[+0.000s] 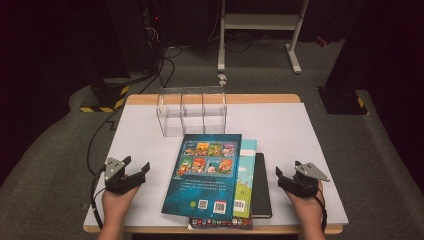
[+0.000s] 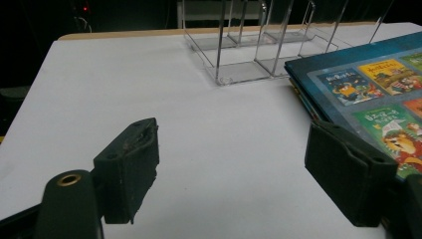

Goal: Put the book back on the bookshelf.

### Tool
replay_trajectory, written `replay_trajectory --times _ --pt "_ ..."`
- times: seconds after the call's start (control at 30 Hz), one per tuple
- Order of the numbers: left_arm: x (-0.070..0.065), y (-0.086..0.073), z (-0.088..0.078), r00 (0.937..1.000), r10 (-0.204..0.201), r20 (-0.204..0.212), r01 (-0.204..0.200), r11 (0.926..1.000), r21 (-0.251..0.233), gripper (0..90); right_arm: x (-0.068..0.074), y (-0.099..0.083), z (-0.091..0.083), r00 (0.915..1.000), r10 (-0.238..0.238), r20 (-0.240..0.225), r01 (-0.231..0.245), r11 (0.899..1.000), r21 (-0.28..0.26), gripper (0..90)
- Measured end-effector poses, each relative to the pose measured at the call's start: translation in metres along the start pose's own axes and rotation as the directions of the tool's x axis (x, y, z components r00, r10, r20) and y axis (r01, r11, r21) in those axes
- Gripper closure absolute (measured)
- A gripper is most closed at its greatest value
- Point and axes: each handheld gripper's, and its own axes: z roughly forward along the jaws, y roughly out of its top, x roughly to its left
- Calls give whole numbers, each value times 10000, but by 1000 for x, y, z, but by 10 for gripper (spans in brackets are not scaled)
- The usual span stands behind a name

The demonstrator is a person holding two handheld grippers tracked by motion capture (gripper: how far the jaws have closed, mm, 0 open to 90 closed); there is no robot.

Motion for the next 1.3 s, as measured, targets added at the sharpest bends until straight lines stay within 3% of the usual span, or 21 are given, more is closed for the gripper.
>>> replay_trajectory --times 0.2,0.23,0.37,0.47,0.7,0.87,1.03,1.17,1.3 --pt "5 -2 1 9999 -107 99 107 9999 82 241 1 -1 -1 10000 -32 -42 32 10000 -32 227" --pt "5 -3 0 9999 54 152 -57 9998 171 246 1 -2 1 9999 -87 -73 87 10000 42 219" --pt "2 -3 -1 9995 58 318 -62 9999 108 257 1 -2 2 9999 -54 -131 56 9999 125 211" --pt "-1 -6 2 9992 332 208 -337 9991 248 187 0 -3 3 9999 59 -145 -55 9997 224 207" --pt "-3 -6 6 9991 260 328 -282 9972 688 153 -3 -3 3 9996 293 -34 -292 9994 177 204" --pt "-4 -5 5 9987 168 476 -193 9984 532 159 -4 -4 2 9994 328 -106 -328 9995 37 176" --pt "-6 -8 7 9979 428 482 -466 9956 818 164 -4 -4 2 9991 410 -45 -410 9991 88 174" --pt "-10 -9 8 9979 134 636 -207 9931 1154 164 -5 -4 2 9987 495 97 -495 9988 36 174" --pt "-13 -8 7 9956 -266 902 148 9914 1301 163 -3 -4 2 9995 288 91 -289 9996 57 195"
